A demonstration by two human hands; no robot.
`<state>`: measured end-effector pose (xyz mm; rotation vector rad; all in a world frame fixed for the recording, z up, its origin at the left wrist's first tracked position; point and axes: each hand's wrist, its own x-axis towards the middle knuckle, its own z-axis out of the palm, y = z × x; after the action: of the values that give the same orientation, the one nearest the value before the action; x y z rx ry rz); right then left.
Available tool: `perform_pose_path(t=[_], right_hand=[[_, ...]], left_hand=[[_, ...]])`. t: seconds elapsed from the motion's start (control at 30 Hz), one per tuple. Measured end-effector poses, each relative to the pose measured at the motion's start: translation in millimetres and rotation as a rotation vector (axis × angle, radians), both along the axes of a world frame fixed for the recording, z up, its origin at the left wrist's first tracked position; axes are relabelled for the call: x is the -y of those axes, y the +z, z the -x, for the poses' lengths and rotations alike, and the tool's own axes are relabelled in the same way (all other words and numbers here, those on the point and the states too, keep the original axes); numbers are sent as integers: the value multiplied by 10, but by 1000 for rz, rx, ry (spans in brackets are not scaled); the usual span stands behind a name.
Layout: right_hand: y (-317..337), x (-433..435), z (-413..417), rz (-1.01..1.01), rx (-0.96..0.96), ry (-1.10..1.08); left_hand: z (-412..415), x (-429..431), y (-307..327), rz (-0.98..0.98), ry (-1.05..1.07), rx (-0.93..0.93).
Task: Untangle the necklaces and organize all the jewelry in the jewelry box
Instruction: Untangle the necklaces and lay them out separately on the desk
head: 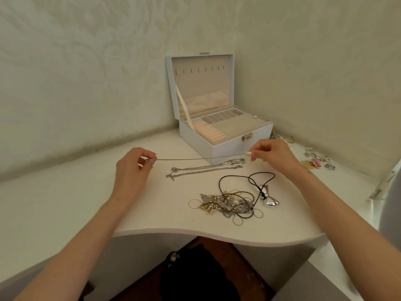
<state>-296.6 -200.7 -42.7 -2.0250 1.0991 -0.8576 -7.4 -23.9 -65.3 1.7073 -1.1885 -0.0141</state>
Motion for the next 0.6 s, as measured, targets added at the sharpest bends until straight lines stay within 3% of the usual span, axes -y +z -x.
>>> perform_pose_path(t=[0.2,0.37,0.6], right_hand=[[-48,-66,73,-62,-73,89],[-150,-20,15,16,-184,57],[-184,-19,-12,54,-201,8]], left_hand=[[-47,-265,-44,-63,-129,274],[-79,-304,-143,-159,-150,357],[-32,-330,-178,-197,-67,459]])
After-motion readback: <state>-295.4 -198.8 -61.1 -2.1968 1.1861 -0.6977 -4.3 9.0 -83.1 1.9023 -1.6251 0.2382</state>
